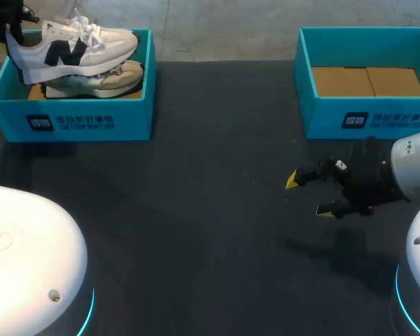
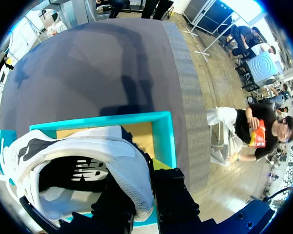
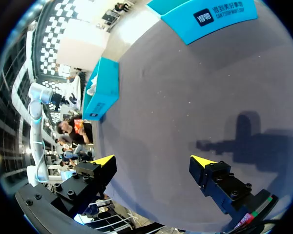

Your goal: Take the shoe out of the shoebox, open the shoe tongue, remove and reinsert the insole, then place the shoe into the shoebox

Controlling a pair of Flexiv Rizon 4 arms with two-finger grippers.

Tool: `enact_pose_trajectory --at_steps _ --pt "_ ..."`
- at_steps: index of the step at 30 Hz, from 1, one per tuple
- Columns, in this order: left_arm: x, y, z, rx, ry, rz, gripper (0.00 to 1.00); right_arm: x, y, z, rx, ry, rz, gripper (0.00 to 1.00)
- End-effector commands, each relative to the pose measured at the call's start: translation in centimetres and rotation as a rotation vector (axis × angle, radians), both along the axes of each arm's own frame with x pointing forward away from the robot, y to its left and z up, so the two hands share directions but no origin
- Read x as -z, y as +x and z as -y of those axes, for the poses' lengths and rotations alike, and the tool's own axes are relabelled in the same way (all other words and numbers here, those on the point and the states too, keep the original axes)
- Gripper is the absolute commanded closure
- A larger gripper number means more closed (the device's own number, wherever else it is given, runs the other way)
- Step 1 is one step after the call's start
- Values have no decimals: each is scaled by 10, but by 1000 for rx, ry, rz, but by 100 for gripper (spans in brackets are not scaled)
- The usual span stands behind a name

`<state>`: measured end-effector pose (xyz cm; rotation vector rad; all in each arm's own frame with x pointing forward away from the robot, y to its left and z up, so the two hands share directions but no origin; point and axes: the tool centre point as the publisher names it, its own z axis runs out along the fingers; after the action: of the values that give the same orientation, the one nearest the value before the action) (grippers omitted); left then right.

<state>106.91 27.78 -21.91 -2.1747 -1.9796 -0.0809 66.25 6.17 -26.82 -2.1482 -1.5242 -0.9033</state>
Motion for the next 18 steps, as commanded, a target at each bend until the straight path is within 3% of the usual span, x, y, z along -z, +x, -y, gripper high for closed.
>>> enact_pose_trajectory --at_steps 1,5,18 --pt "-2 -2 0 1 0 3 100 -1 -1 -1 4 -5 -1 0" --pt "-3 -4 -1 -12 0 16 100 -1 -1 -1 4 -5 -1 0" --pt "-5 -62 39 26 16 37 100 -1 -1 -1 4 -5 -1 0"
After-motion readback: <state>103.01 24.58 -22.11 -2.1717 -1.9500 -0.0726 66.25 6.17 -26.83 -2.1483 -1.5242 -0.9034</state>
